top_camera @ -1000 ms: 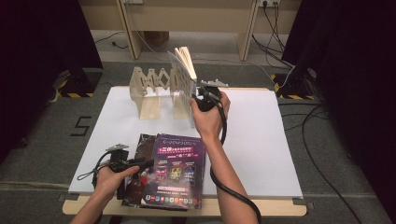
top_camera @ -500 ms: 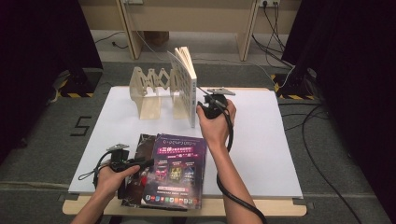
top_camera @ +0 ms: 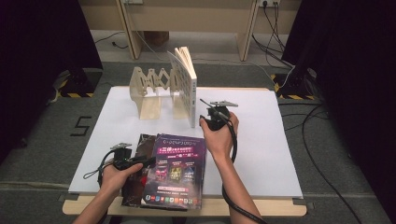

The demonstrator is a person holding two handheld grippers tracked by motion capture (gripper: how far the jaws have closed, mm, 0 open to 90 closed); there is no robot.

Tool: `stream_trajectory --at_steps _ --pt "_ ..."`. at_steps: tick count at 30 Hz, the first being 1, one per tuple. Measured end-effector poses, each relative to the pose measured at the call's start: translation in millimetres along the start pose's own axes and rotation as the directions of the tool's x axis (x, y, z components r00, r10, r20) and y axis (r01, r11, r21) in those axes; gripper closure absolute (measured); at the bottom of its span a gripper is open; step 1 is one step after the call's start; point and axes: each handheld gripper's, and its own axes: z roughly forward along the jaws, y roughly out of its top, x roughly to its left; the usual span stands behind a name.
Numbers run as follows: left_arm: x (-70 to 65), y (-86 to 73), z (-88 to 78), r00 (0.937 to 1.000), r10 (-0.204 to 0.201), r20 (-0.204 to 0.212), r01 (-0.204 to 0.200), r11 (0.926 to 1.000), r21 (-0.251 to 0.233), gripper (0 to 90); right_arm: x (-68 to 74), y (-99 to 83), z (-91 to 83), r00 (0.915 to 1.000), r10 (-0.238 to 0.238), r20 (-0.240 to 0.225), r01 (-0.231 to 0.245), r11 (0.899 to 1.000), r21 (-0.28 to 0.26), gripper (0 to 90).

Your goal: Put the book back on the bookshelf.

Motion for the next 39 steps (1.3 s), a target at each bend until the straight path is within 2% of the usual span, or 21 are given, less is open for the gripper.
stream_trajectory --at_steps 4,8,13,19,22,25,29,30,31,33,39 --pt "-0.2 0.6 3.3 0.9999 -0.01 0.004 0.01 0.9999 -0.002 43.9 -0.4 -12.4 4.6 0.9999 -0.005 -0.016 0.006 0.999 0.047 55.1" --pt "0.2 0.4 7.2 0.9999 -0.012 0.001 0.012 0.9999 0.004 44.7 -2.6 -27.0 10.5 0.9991 0.021 -0.037 -0.018 0.995 0.094 55.1" --pt "-0.7 1.4 9.8 0.9999 -0.015 -0.006 0.015 0.9999 0.003 46.3 -5.4 -49.7 20.3 0.9979 0.047 -0.045 -0.039 0.985 0.168 55.0" --pt "-3.9 2.5 13.8 0.9999 -0.017 -0.002 0.017 0.9998 0.012 49.3 -6.1 -67.9 26.1 0.9961 0.063 -0.062 -0.048 0.974 0.22 54.5" --pt "-6.2 2.1 16.3 0.9993 -0.032 0.019 0.032 0.9993 0.021 51.1 -6.3 -73.8 28.0 0.9954 0.068 -0.067 -0.05 0.97 0.238 54.5" --pt "-7.9 2.3 16.9 0.9995 -0.029 0.012 0.029 0.9994 0.021 52.3 -4.5 -78.9 29.8 0.9944 0.074 -0.075 -0.053 0.966 0.255 54.5" --pt "-10.2 3.9 14.0 0.9988 -0.044 0.022 0.044 0.999 0.003 55.1 -3.1 -84.0 32.7 0.9937 0.078 -0.081 -0.053 0.961 0.272 54.5" --pt "-11.3 4.8 13.2 0.9981 -0.051 0.035 0.051 0.9987 -0.005 55.7 -2.4 -85.5 33.8 0.9929 0.082 -0.086 -0.055 0.959 0.278 54.3" --pt "-12.7 5.7 12.3 0.998 -0.05 0.038 0.05 0.9987 -0.007 55.9 -1.8 -87.3 34.9 0.9939 0.067 -0.087 -0.042 0.963 0.267 54.2" --pt "-15.2 6.7 11.1 0.9983 -0.045 0.038 0.046 0.9989 -0.014 55.8 0.4 -87.4 34.6 0.9942 0.073 -0.079 -0.049 0.963 0.266 53.3" --pt "-20.1 6.4 7.1 0.9962 -0.07 0.051 0.072 0.9962 -0.049 56.9 0.1 -88.5 34.5 0.9943 0.07 -0.081 -0.046 0.964 0.261 53.3"
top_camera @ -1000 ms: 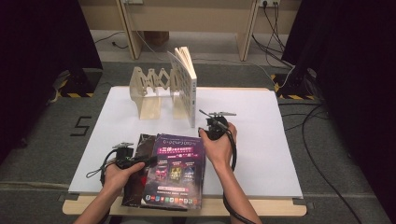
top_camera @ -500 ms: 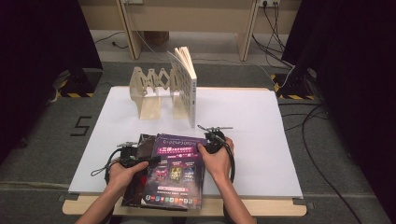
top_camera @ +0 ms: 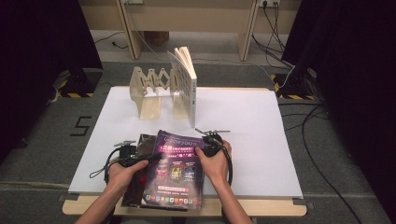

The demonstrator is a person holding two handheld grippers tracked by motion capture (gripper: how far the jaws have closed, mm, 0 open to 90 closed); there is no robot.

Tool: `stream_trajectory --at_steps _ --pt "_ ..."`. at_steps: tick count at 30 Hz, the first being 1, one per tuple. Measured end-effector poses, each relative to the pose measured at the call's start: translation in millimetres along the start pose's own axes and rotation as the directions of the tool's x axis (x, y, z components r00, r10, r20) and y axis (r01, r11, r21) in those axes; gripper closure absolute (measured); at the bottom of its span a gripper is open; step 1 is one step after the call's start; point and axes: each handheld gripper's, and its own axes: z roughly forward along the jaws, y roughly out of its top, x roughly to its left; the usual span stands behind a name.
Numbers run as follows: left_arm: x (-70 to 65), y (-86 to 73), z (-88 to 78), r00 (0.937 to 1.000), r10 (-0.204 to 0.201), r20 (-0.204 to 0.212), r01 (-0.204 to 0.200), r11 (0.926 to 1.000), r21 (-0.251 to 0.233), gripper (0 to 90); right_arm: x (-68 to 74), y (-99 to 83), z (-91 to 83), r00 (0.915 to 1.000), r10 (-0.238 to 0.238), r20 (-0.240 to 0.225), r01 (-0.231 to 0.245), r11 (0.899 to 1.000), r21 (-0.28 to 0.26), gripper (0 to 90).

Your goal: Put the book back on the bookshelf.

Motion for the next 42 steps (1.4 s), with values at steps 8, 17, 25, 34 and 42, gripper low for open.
stream_trajectory --at_steps 8,17,25,34,42 --pt "2.3 -6.5 4.9 0.9996 -0.021 -0.017 0.021 0.9998 0.004 62.1 0.1 -2.4 0.0 0.9999 0.013 -0.001 -0.013 1.0 -0.018 53.4" --pt "8.7 -4.0 1.5 0.9952 -0.087 0.046 0.087 0.9962 0.004 81.8 0.4 -3.0 -0.1 1.0 0.01 -0.001 -0.01 1.0 -0.021 52.6" --pt "10.9 -7.6 0.5 0.9931 -0.101 0.06 0.102 0.9944 -0.026 82.5 -6.1 2.5 -0.2 0.9997 -0.007 -0.024 0.007 1.0 -0.025 52.3" --pt "12.9 -5.9 -4.3 0.9951 -0.089 0.042 0.091 0.9943 -0.055 82.4 -18.1 23.6 3.1 0.9996 0.018 -0.024 -0.019 0.999 -0.04 51.6" --pt "13.6 -5.4 -5.8 0.9978 -0.054 0.039 0.056 0.9966 -0.06 81.9 -14.7 31.4 9.8 0.9992 0.016 -0.037 -0.017 1.0 -0.025 51.2"
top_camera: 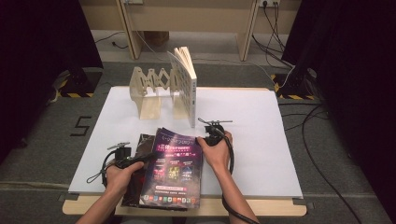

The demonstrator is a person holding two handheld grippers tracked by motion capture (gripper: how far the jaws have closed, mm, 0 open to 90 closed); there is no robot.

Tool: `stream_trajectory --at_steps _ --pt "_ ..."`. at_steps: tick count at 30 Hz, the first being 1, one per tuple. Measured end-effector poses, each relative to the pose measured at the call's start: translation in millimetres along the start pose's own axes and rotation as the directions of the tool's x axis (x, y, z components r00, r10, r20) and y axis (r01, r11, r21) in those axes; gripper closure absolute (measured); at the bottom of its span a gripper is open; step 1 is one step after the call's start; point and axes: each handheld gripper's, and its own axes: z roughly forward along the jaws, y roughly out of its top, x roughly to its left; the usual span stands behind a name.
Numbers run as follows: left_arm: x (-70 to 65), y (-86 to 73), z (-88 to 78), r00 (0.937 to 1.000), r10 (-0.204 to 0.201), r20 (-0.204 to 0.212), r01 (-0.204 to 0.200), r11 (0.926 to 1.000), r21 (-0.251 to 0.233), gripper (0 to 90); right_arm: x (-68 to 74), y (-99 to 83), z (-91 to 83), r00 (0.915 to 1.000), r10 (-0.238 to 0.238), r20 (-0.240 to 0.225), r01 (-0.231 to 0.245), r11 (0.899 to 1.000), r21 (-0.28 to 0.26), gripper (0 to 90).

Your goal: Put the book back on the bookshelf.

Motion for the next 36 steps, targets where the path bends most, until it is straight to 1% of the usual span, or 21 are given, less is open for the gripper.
stream_trajectory --at_steps 2,4,5,7,10,13,15,17,19,22,23,25,26,27,28,30,31,32,33,35,36 --pt "1.5 0.4 -0.3 1.0 0.003 -0.001 -0.003 1.0 0.007 81.8 -0.4 1.7 2.6 1.0 -0.001 -0.004 0.001 1.0 -0.006 51.2" --pt "2.6 0.2 0.4 1.0 0.0 -0.008 0.0 0.9999 0.016 81.6 -1.4 4.5 5.5 1.0 0.001 -0.003 -0.001 1.0 -0.001 51.2" --pt "3.5 0.0 0.9 1.0 -0.004 -0.008 0.004 0.9999 0.017 81.5 -2.2 5.8 7.5 0.9999 -0.001 -0.013 0.001 1.0 0.0 51.2" --pt "4.0 -0.2 1.8 0.9998 0.002 -0.019 -0.002 0.9998 0.02 81.0 -2.8 8.2 10.7 0.9999 0.003 -0.016 -0.003 1.0 0.007 51.2" --pt "5.0 0.1 2.2 0.9998 0.003 -0.019 -0.002 0.9997 0.024 80.5 -3.0 11.5 13.0 0.9997 0.009 -0.022 -0.009 1.0 0.008 51.3" --pt "5.7 0.4 2.5 0.9995 0.014 -0.027 -0.013 0.9994 0.033 79.7 -3.8 13.1 15.9 0.9989 0.03 -0.036 -0.03 0.999 0.014 51.5" --pt "5.6 0.6 3.2 0.9991 0.026 -0.034 -0.025 0.9989 0.04 79.1 -5.6 13.4 17.3 0.9992 0.013 -0.039 -0.013 1.0 0.008 51.5" --pt "5.7 0.9 3.8 0.9986 0.034 -0.04 -0.032 0.9985 0.045 78.5 -4.9 14.1 17.4 0.9981 0.036 -0.049 -0.035 0.999 0.021 51.5" --pt "5.6 1.4 4.0 0.9983 0.038 -0.045 -0.036 0.9981 0.05 77.8 -5.2 14.8 19.6 0.9974 0.032 -0.064 -0.031 0.999 0.02 51.7" --pt "5.4 2.0 4.6 0.9964 0.061 -0.059 -0.057 0.9967 0.058 75.7 -4.8 14.6 20.9 0.9973 0.032 -0.067 -0.03 0.999 0.018 52.2" --pt "4.8 2.5 4.3 0.9945 0.074 -0.074 -0.069 0.9954 0.067 74.0 -4.3 14.3 21.0 0.9971 0.032 -0.07 -0.031 0.999 0.014 52.7" --pt "3.7 3.5 2.3 0.9879 0.106 -0.113 -0.098 0.9927 0.07 68.9 -3.7 13.4 20.1 0.9969 0.028 -0.074 -0.027 1.0 0.012 53.8" --pt "3.1 4.3 0.1 0.9814 0.128 -0.143 -0.121 0.9909 0.06 67.8 -3.1 13.1 19.6 0.9966 0.034 -0.076 -0.034 0.999 0.01 54.3" --pt "3.1 4.3 0.1 0.9814 0.128 -0.143 -0.121 0.9909 0.06 66.2 -3.1 13.1 19.6 0.9966 0.034 -0.076 -0.034 0.999 0.01 54.3" --pt "1.7 7.6 -6.5 0.969 0.166 -0.183 -0.163 0.9861 0.03 64.9 -3.9 12.9 18.0 0.996 0.04 -0.079 -0.04 0.999 0.003 56.5" --pt "-0.2 9.1 -9.6 0.9645 0.193 -0.181 -0.19 0.9812 0.034 66.0 -4.2 12.8 17.1 0.9961 0.037 -0.08 -0.038 0.999 -0.002 57.7" --pt "-1.3 8.8 -9.6 0.9626 0.212 -0.169 -0.206 0.9771 0.053 66.4 -3.8 12.8 16.2 0.9955 0.042 -0.085 -0.043 0.999 -0.006 58.4" --pt "-2.5 7.5 -8.7 0.9652 0.213 -0.152 -0.205 0.9767 0.063 66.5 -3.3 12.7 15.4 0.9946 0.048 -0.092 -0.049 0.999 -0.011 59.0" --pt "-3.8 6.0 -7.5 0.9626 0.225 -0.15 -0.216 0.9735 0.075 66.7 -2.2 12.7 13.7 0.9927 0.063 -0.103 -0.064 0.998 -0.013 59.8" --pt "-5.5 3.3 -4.9 0.9511 0.262 -0.164 -0.249 0.9638 0.095 65.4 0.3 13.2 9.2 0.99 0.07 -0.123 -0.072 0.997 -0.017 61.2" --pt "-4.7 2.9 -4.2 0.9508 0.263 -0.164 -0.249 0.9633 0.1 65.1 1.6 13.3 6.9 0.9908 0.06 -0.122 -0.064 0.998 -0.024 61.5"
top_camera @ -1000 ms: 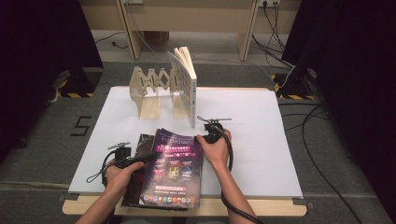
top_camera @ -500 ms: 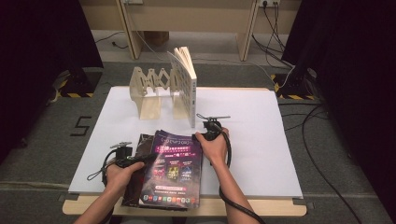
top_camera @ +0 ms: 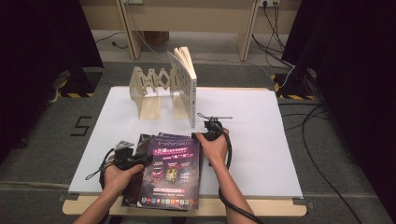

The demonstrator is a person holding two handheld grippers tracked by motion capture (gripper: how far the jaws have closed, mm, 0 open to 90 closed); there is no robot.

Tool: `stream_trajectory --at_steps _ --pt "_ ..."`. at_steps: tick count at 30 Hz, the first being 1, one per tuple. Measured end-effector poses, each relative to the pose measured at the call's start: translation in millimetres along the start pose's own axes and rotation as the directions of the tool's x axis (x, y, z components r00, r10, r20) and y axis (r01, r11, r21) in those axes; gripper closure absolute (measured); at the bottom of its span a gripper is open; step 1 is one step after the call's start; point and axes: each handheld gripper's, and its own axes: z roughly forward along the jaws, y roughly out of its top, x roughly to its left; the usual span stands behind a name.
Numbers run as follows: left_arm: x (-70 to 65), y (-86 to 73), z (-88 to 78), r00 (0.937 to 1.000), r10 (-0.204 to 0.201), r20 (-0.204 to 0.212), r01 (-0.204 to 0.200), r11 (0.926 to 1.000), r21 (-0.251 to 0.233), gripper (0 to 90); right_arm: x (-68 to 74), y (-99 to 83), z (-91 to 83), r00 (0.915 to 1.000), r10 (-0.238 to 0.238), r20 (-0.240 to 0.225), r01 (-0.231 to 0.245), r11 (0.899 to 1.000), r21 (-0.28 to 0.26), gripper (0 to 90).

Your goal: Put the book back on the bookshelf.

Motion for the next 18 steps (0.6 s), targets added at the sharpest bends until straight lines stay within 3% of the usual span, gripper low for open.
stream_trajectory --at_steps 3,5,9,11,14,18 --pt "3.1 -0.6 1.3 0.9998 -0.018 0.004 0.018 0.9998 0.014 65.7 3.2 2.6 -7.4 0.9995 0.01 -0.03 -0.011 1.0 -0.02 63.4" --pt "2.9 -1.2 1.6 0.9999 -0.009 -0.006 0.009 0.9997 0.022 65.7 5.0 4.7 -11.5 0.9984 0.016 -0.054 -0.017 1.0 -0.021 63.9" --pt "3.3 -1.9 2.2 0.9999 -0.012 -0.01 0.013 0.9997 0.021 65.6 7.3 4.3 -13.6 0.9985 0.016 -0.053 -0.015 1.0 0.017 62.3" --pt "3.1 -1.9 2.1 0.9999 -0.002 -0.014 0.002 0.9997 0.025 65.8 3.9 3.1 -12.8 0.997 0.051 -0.057 -0.048 0.998 0.051 61.6" --pt "0.9 -2.8 3.0 0.9996 0.01 -0.025 -0.009 0.9998 0.02 66.2 0.0 -0.7 -12.1 0.9966 0.06 -0.056 -0.056 0.997 0.061 61.3" --pt "1.5 -3.5 3.6 0.9998 -0.007 -0.018 0.007 0.9997 0.022 66.5 -5.8 -6.1 -9.9 0.9959 0.073 -0.053 -0.069 0.995 0.079 59.6"
